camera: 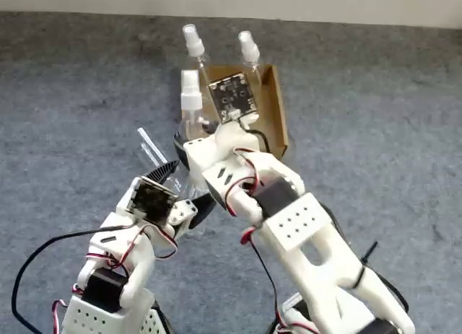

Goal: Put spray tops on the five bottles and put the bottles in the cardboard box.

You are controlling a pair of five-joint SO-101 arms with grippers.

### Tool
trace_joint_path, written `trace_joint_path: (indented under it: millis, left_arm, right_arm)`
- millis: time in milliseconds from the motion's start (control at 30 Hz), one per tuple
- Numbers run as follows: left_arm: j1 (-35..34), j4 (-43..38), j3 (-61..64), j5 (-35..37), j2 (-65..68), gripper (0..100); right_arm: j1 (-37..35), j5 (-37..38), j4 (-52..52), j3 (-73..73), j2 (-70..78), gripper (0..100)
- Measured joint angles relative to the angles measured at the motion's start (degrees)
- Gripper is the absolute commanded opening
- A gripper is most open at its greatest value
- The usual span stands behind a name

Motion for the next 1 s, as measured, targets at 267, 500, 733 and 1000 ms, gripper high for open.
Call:
trace_joint_path:
  millis: [267,500,733,1000]
  left_arm:
    - [0.0,-0.53,0.26,-0.09,-0.7,26]
    - [0.0,-0.62,0.26,-0.26,0.0,26]
    - [-0.62,-0.7,1.67,-0.44,0.0,26]
    - [-8.09,-2.37,2.55,-0.53,0.0,18]
  right_arm:
    - [-0.35,4.48,4.84,0.18,-8.53,0.3]
    - [-0.62,7.82,5.1,1.23,-9.58,0.3]
    - [8.18,11.87,-0.26,1.32,-7.56,0.3]
    - [11.43,13.01,-11.78,-7.65,15.3,0.3]
